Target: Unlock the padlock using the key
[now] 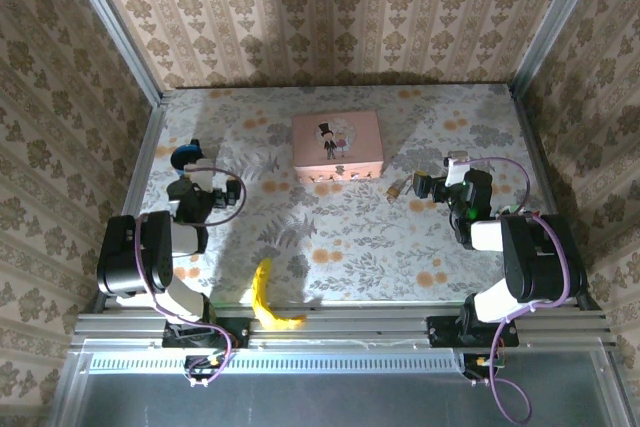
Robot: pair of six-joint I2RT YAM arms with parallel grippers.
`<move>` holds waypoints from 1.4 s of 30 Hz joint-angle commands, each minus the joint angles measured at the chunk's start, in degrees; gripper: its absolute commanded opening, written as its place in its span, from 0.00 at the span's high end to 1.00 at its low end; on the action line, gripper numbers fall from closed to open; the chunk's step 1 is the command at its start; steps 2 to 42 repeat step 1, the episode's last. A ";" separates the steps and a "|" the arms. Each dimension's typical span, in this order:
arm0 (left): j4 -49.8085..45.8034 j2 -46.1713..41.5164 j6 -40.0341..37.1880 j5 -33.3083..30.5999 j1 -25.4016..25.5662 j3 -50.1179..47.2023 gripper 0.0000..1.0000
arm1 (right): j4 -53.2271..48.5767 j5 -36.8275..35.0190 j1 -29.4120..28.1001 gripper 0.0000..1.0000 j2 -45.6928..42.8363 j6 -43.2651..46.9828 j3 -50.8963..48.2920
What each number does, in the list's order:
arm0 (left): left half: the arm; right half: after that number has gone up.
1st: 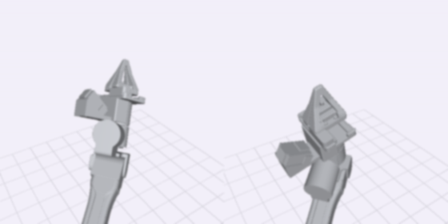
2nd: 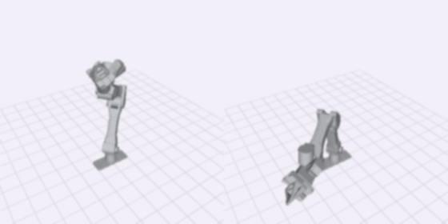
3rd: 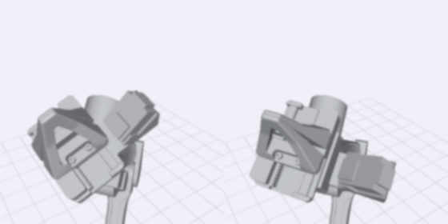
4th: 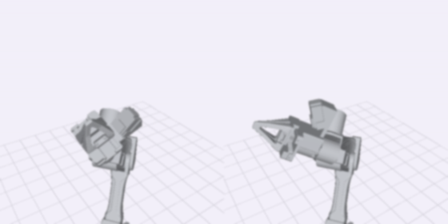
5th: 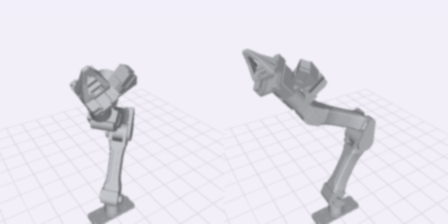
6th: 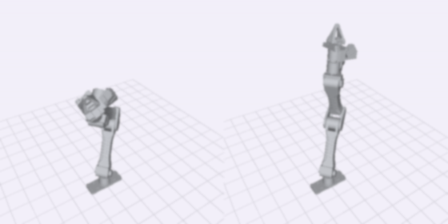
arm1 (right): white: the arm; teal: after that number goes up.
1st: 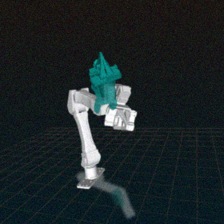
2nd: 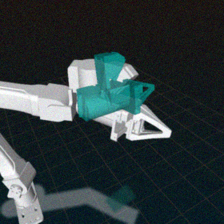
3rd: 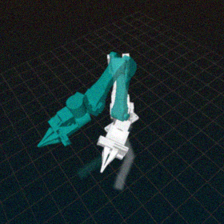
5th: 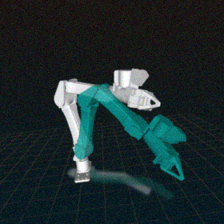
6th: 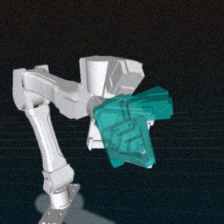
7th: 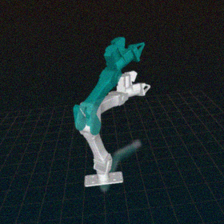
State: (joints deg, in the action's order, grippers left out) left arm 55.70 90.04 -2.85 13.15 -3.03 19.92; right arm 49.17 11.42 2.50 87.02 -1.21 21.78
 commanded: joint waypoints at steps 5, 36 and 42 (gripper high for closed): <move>0.11 -0.56 -1.16 0.93 0.21 1.24 0.00 | 1.46 -0.05 -0.22 0.00 0.52 1.21 0.63; 0.11 -0.56 -1.16 0.93 0.21 1.24 0.00 | 1.46 -0.05 -0.22 0.00 0.52 1.21 0.63; 0.11 -0.56 -1.16 0.93 0.21 1.24 0.00 | 1.46 -0.05 -0.22 0.00 0.52 1.21 0.63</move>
